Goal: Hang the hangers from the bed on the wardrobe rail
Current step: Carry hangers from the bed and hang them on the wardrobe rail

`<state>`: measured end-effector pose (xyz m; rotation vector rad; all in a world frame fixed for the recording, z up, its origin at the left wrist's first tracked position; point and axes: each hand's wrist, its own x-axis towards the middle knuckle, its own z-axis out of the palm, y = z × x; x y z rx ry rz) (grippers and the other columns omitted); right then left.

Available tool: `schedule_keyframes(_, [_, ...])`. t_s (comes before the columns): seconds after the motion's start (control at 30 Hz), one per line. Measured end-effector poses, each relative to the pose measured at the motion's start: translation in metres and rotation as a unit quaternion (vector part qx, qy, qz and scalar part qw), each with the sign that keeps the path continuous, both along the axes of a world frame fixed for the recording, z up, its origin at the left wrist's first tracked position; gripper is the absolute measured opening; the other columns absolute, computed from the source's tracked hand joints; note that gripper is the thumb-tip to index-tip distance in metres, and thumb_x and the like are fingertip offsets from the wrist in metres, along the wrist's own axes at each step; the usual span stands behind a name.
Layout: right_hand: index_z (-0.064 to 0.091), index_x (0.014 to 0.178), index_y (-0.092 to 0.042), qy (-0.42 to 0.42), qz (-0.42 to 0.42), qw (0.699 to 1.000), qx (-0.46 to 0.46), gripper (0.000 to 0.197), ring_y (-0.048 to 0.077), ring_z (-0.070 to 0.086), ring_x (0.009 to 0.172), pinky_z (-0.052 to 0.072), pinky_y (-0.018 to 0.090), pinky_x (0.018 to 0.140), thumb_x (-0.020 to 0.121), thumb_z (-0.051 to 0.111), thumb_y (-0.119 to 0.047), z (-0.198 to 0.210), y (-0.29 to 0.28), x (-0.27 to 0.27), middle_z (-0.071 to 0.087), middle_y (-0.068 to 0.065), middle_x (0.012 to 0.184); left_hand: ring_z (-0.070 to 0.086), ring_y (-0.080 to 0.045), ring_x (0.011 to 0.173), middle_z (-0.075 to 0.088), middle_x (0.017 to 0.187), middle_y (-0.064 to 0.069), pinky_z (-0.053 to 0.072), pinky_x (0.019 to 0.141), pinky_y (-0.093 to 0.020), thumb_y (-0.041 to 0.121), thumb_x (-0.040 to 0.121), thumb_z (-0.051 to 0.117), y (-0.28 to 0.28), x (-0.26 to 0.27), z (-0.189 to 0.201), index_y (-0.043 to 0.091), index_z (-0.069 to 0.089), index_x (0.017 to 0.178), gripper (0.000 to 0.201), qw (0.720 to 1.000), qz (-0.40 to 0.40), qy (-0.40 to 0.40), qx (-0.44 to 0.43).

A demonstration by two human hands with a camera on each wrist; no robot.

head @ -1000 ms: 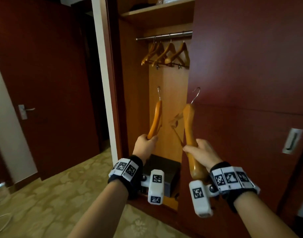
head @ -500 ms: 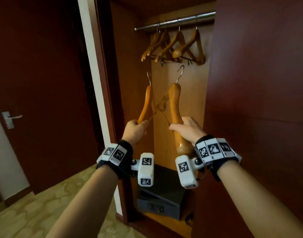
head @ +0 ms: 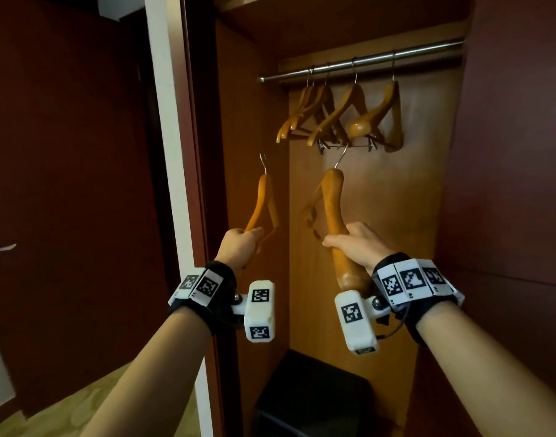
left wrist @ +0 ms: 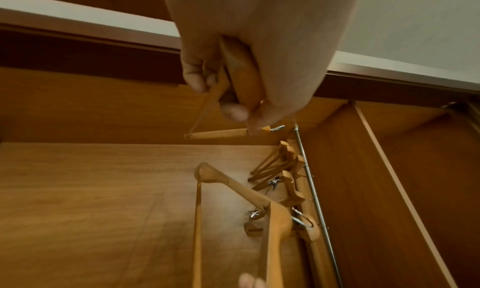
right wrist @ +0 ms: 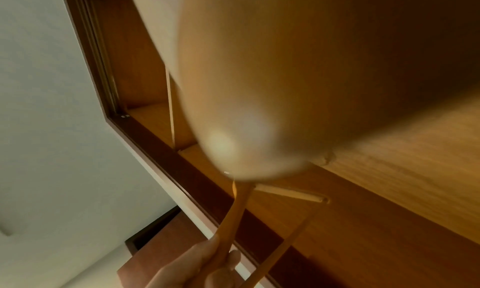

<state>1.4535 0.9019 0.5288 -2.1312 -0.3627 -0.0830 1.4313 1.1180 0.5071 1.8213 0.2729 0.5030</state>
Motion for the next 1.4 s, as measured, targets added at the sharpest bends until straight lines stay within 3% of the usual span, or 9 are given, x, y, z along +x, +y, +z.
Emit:
schedule_keyframes(0.1, [0.052,0.094,-0.014,0.007,-0.063,0.998,-0.004,0.025,0.024,0.060,0.083,0.049,0.037,0.076,0.085,0.063,-0.034,0.002,0.009,0.013,0.057,0.007,0.089,0.035,-0.013,0.045,0.045,0.058,0.001,0.030,0.046,-0.026,0.029,0.094,0.054,0.019,0.032,0.000,0.012,0.051,0.072,0.028,1.000,-0.020,0.005,-0.008])
schedule_keyframes(0.23, [0.057,0.097,-0.011,0.000,-0.133,0.991,0.006,0.027,0.025,0.061,0.083,0.044,0.031,0.066,0.083,0.065,-0.033,0.007,0.020,0.025,0.058,0.007,0.089,0.038,-0.014,0.046,0.047,0.058,0.001,0.029,0.045,-0.026,0.029,0.094,0.054,0.038,0.067,0.003,0.009,0.052,0.087,0.021,0.999,-0.050,0.017,-0.001])
schedule_keyframes(0.4, [0.064,0.090,-0.007,-0.010,-0.221,0.975,-0.011,0.029,0.028,0.063,0.089,0.052,0.039,0.082,0.079,0.066,-0.034,0.005,0.013,0.027,0.063,0.011,0.095,0.037,-0.017,0.050,0.046,0.060,-0.001,0.029,0.049,-0.027,0.028,0.090,0.055,0.053,0.102,0.006,0.015,0.051,0.067,0.027,0.994,-0.105,0.004,-0.001])
schedule_keyframes(0.6, [0.064,0.104,-0.002,-0.014,-0.298,0.954,-0.029,0.040,0.031,0.062,0.097,0.051,0.044,0.090,0.078,0.068,-0.031,0.027,0.002,0.027,0.064,0.015,0.106,0.040,-0.016,0.051,0.047,0.060,-0.001,0.031,0.050,-0.027,0.028,0.091,0.056,0.064,0.130,0.015,0.013,0.053,0.074,0.023,0.988,-0.154,-0.014,-0.013])
schedule_keyframes(0.83, [0.057,0.117,-0.003,-0.030,-0.341,0.938,-0.061,0.048,0.031,0.060,0.100,0.051,0.042,0.088,0.080,0.067,-0.033,0.093,-0.007,0.046,0.060,0.015,0.113,0.045,-0.018,0.059,0.050,0.066,-0.001,0.035,0.058,-0.030,0.029,0.093,0.056,0.079,0.165,0.040,0.010,0.057,0.091,0.019,0.989,-0.144,-0.027,-0.037])
schedule_keyframes(1.0, [0.053,0.116,-0.003,-0.043,-0.359,0.929,-0.077,0.046,0.029,0.059,0.095,0.047,0.033,0.072,0.083,0.066,-0.032,0.134,-0.015,0.074,0.058,0.013,0.111,0.046,-0.018,0.063,0.052,0.076,-0.005,0.035,0.056,-0.028,0.032,0.092,0.058,0.083,0.195,0.068,0.006,0.059,0.100,0.027,0.990,-0.131,-0.044,-0.012])
schedule_keyframes(1.1, [0.052,0.107,-0.009,-0.054,-0.365,0.926,-0.081,0.037,0.025,0.057,0.086,0.045,0.033,0.069,0.082,0.066,-0.032,0.153,-0.023,0.095,0.057,0.010,0.100,0.056,-0.027,0.077,0.056,0.085,-0.008,0.045,0.071,-0.035,0.037,0.091,0.057,0.083,0.213,0.081,0.006,0.060,0.109,0.036,0.991,-0.123,-0.049,-0.014])
schedule_keyframes(1.3, [0.049,0.098,-0.008,-0.074,-0.372,0.921,-0.088,0.031,0.022,0.052,0.073,0.043,0.034,0.069,0.082,0.067,-0.027,0.190,-0.035,0.148,0.049,0.006,0.080,0.049,-0.022,0.073,0.055,0.080,-0.007,0.038,0.073,-0.037,0.037,0.093,0.055,0.071,0.247,0.100,0.013,0.058,0.089,0.024,0.992,-0.108,-0.062,-0.012])
schedule_keyframes(1.4, [0.051,0.106,-0.007,-0.089,-0.374,0.919,-0.093,0.035,0.025,0.054,0.084,0.043,0.034,0.071,0.082,0.067,-0.027,0.208,-0.045,0.175,0.052,0.008,0.085,0.043,-0.020,0.062,0.050,0.069,-0.007,0.034,0.064,-0.033,0.033,0.093,0.056,0.066,0.263,0.107,0.011,0.055,0.074,0.029,0.992,-0.102,-0.074,-0.011])
